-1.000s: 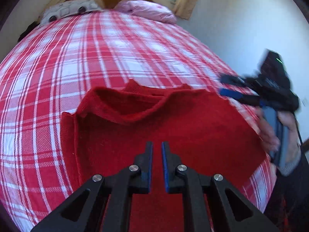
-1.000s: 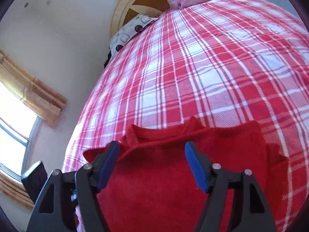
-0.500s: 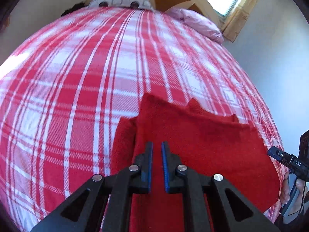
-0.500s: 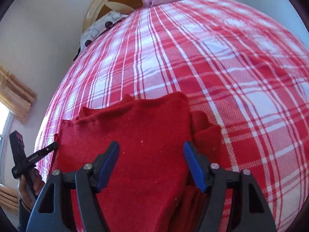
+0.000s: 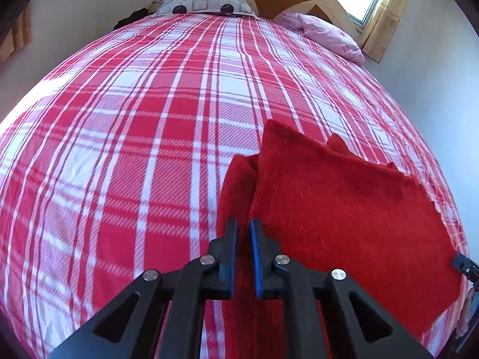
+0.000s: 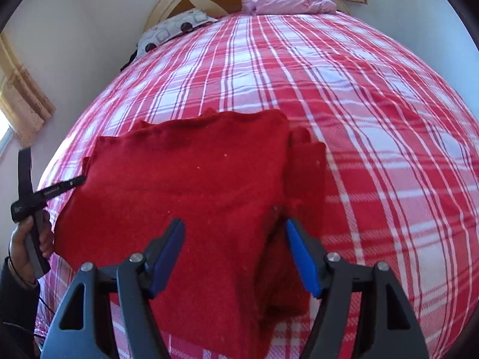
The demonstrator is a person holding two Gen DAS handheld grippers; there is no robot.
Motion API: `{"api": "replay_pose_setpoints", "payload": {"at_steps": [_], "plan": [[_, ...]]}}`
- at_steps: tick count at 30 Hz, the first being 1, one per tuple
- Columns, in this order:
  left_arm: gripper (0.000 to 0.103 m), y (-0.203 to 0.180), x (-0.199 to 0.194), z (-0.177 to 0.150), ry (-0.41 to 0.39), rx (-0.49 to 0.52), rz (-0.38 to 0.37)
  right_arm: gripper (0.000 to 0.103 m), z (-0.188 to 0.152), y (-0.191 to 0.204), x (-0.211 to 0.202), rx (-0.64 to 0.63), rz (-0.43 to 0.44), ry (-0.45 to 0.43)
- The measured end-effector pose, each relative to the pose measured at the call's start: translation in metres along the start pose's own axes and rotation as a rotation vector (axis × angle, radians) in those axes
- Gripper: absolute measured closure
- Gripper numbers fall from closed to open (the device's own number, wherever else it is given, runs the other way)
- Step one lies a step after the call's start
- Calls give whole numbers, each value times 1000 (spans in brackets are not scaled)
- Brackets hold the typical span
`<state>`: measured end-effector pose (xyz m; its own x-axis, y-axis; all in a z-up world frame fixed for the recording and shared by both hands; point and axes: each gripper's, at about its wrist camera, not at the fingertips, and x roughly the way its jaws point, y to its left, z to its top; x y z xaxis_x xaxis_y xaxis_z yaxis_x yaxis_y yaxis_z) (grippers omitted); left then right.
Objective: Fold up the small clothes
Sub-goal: 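Lay the folded hem down on the sweater and open the left tool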
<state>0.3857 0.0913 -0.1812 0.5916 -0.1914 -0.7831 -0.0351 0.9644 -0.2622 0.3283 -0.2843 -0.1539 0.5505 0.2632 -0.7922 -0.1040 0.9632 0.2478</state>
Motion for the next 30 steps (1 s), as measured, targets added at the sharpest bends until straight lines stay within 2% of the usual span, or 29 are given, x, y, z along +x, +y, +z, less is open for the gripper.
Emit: {"api": "replay_pose_setpoints", "payload": {"at_steps": [5, 10, 16, 18, 20, 23, 30], "plan": [[94, 2, -28, -30, -13, -19, -18, 31, -23, -14, -33, 60, 10, -57], [94, 7, -46, -62, -11, -25, -62, 35, -48, -16, -47, 56, -8, -47], [94, -3, -53, -81, -3, 19, -75, 54, -64, -20, -39, 46, -14, -10], [94, -7, -54, -85, -9, 43, -64, 76, -63, -19, -37, 46, 10, -14], [94, -10, -49, -89, 7, 65, -36, 85, -63, -17, -33, 42, 26, -3], [94, -8, -47, -94, 10, 54, -37, 86, -66, -13, -24, 15, -62, 38], [94, -4, -60, -94, -24, 31, -32, 85, -69, -11, -25, -7, -84, 54]]}}
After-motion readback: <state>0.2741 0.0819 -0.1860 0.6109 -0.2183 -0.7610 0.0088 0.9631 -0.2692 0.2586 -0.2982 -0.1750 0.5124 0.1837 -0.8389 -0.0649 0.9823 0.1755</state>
